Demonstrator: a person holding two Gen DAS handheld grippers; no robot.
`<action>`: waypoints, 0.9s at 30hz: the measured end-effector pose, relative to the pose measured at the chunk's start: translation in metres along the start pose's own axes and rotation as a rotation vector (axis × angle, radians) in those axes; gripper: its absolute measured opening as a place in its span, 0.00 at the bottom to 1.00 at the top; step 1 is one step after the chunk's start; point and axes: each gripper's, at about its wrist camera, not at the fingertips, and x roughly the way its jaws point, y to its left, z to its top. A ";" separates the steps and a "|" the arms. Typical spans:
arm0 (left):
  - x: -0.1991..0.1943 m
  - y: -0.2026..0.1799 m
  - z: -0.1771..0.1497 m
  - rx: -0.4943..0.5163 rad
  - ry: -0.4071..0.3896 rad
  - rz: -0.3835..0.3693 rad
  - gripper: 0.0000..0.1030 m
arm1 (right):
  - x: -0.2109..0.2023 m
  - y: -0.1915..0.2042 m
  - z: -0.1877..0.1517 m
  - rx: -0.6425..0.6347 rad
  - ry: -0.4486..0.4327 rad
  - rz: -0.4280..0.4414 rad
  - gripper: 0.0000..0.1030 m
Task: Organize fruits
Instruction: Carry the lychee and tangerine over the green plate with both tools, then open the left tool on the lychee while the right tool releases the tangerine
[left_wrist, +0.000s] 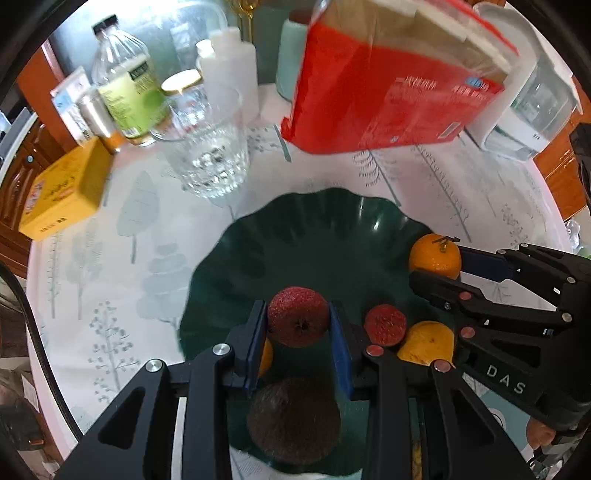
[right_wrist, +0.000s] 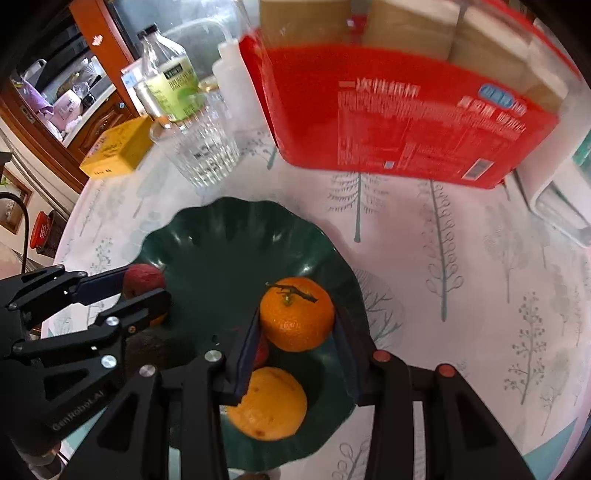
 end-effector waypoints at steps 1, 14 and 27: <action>0.005 0.000 0.000 0.001 0.006 -0.003 0.31 | 0.005 -0.001 0.000 -0.001 0.005 0.003 0.39; 0.039 0.008 0.002 -0.002 0.043 -0.018 0.31 | 0.029 0.004 -0.003 -0.078 0.023 0.032 0.39; 0.016 0.014 0.000 -0.051 -0.004 -0.028 0.64 | 0.018 -0.002 -0.006 -0.047 0.009 0.091 0.43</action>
